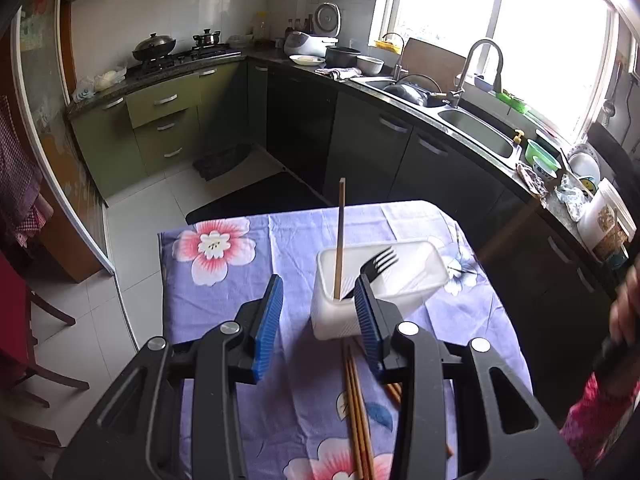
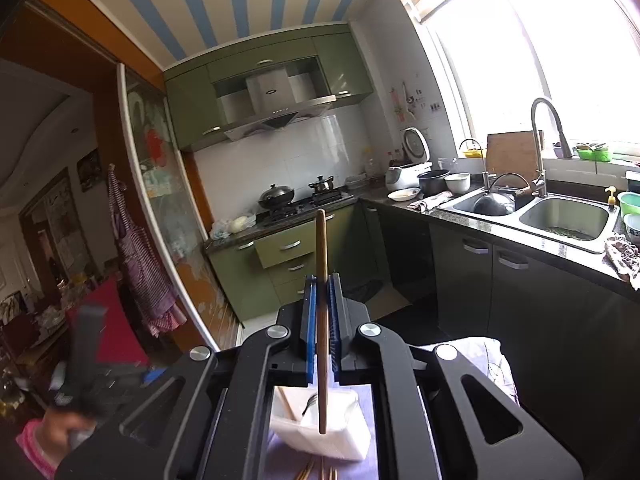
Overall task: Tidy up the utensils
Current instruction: 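Lift the chopstick and drop it into the holder with the left tool while the right tool lifts its chopstick, then drop the chopstick into the holder with the right tool while the left tool returns to the chopsticks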
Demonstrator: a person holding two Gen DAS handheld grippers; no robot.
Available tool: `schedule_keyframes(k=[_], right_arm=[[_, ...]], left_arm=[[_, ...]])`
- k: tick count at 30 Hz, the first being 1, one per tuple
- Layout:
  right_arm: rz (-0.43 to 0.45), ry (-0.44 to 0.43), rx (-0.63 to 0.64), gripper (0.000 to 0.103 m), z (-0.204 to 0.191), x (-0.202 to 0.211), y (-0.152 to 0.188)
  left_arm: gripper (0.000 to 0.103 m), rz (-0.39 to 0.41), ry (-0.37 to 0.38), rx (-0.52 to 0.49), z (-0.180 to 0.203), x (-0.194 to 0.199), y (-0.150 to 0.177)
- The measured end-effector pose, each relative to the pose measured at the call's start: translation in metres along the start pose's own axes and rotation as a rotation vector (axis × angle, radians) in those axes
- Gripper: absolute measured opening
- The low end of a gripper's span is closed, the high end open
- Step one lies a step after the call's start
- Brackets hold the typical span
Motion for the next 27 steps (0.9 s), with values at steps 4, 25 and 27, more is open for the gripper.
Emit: schedule_keyframes(k=[4, 25, 27], right_arm=[[-0.078, 0.041, -0.013, 0.007, 0.003, -0.045, 0.001], [-0.193, 0.091, 0.090, 0.020, 0.020, -0.030, 0.077], [-0.226, 0.112, 0.084, 0.020, 0.029, -0.029, 0.092]], left_arm=[[0.036, -0.013, -0.014, -0.002, -0.009, -0.002, 0.016], [0.039, -0.236, 0.004, -0.043, 0.022, -0.104, 0.061], [0.039, -0.275, 0.005, -0.042, 0.025, -0.125, 0.068]])
Point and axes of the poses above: each gripper's, at about its wrist camera, not at the fingertips, and x roughly against the way its jaws point, z to its right, y to its underside, the point moved 2 cm from there along -x, roughly the way its jaws point, and after that the axes turned 11 degrees about -z, right-handed, at the moved point
